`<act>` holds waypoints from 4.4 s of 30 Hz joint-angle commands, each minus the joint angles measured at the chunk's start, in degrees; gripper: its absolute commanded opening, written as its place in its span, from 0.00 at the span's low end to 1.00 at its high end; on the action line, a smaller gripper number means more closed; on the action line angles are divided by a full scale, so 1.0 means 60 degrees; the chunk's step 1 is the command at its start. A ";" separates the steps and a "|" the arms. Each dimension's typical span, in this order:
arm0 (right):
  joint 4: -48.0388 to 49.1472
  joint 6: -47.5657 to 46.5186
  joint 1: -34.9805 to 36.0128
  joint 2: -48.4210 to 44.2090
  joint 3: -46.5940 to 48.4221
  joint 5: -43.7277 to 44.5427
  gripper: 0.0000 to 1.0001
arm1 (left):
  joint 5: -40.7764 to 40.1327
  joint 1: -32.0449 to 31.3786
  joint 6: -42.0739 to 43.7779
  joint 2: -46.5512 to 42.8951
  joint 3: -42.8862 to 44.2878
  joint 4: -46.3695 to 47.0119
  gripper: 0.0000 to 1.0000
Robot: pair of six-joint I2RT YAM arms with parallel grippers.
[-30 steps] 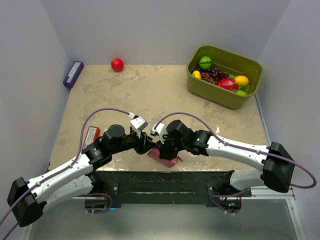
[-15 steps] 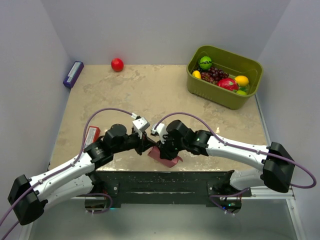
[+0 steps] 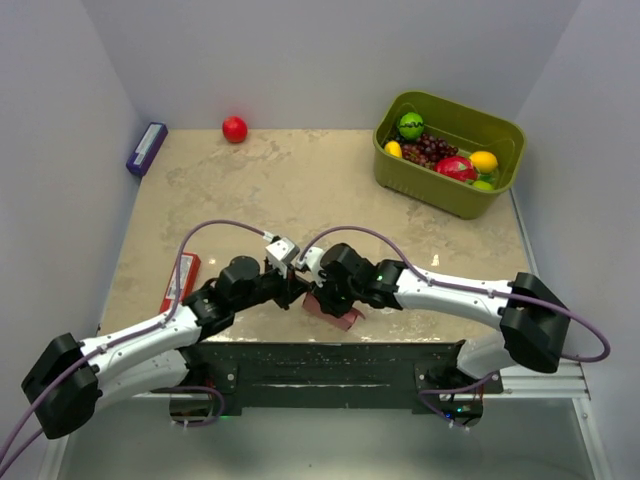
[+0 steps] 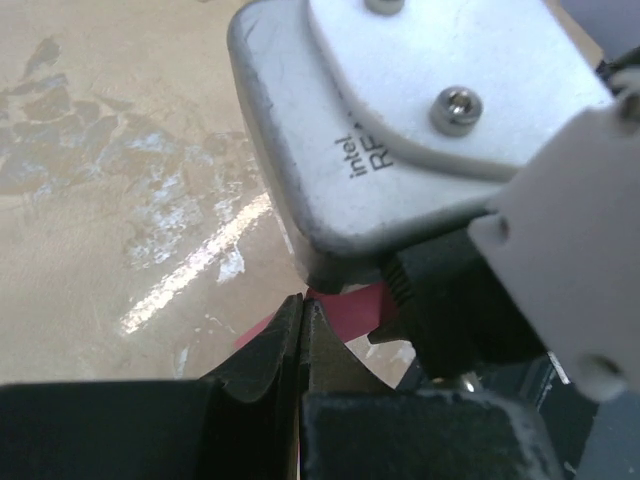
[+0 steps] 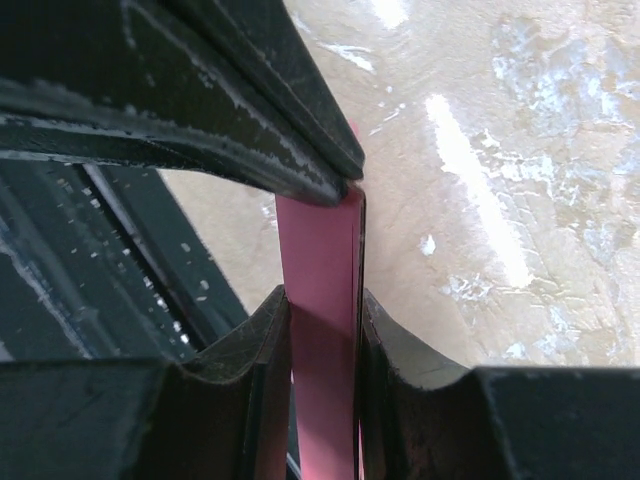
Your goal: Fold the paper box
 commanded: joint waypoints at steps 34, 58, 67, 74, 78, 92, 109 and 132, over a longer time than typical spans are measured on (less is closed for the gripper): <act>0.0756 0.0529 -0.0103 -0.0358 -0.0377 0.2342 0.15 | -0.2039 -0.0655 -0.0399 0.0767 -0.0809 0.1873 0.00; 0.1196 0.0573 -0.0118 -0.0256 -0.0934 0.1361 0.07 | -0.2406 -0.0787 -0.0635 0.1498 -0.2816 0.5580 0.00; 0.1254 0.0515 -0.0118 -0.0227 -0.0934 0.0980 0.07 | -0.2581 -0.0802 -0.0693 0.2099 -0.3065 0.6254 0.00; 0.1269 0.0456 -0.0132 -0.0168 -0.0905 0.0746 0.06 | -0.3167 -0.0831 -0.0635 0.2291 -0.3270 0.6269 0.00; 0.1327 0.0441 -0.0103 -0.0212 -0.0949 0.0687 0.06 | -0.3256 -0.0846 -0.0517 0.2422 -0.3314 0.6313 0.00; 0.1283 0.0470 -0.0118 -0.0388 -0.0978 0.0672 0.06 | -0.4206 -0.1446 -0.0854 0.3126 -0.3329 0.6036 0.00; 0.1283 0.0470 -0.0118 -0.0607 -0.0978 0.0672 0.06 | -0.5585 -0.2208 -0.1206 0.3359 -0.3036 0.4481 0.00; 0.0303 0.1466 -0.0118 -0.1354 -0.0480 0.2092 0.61 | -0.6947 -0.3702 -0.0810 0.4502 -0.0166 0.1187 0.00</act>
